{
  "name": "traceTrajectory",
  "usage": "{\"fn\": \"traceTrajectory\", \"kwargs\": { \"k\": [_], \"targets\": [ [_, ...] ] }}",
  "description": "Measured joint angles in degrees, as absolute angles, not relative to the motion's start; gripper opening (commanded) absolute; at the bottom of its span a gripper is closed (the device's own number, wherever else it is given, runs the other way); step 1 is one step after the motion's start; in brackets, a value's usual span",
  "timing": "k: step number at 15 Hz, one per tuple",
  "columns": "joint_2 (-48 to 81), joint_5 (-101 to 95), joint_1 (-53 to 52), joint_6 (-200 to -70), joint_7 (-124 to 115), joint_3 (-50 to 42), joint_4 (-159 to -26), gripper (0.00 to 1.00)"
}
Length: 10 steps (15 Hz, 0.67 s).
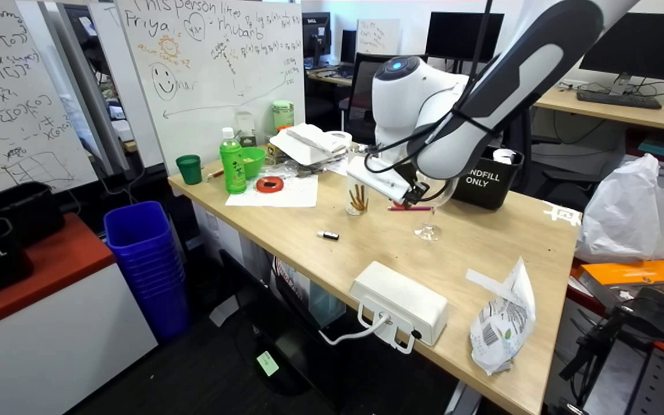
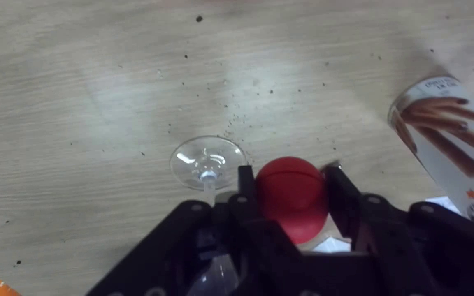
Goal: Pick up the red ball and throw it in the black bin
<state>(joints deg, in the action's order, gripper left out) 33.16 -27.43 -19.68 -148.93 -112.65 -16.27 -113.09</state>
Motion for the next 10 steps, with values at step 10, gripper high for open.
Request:
{"fn": "traceTrajectory", "kwargs": {
  "k": [10],
  "targets": [
    [22.21, -57.37, -26.67, -158.60, -145.92, -31.13, -118.87, 0.20]
  ]
}}
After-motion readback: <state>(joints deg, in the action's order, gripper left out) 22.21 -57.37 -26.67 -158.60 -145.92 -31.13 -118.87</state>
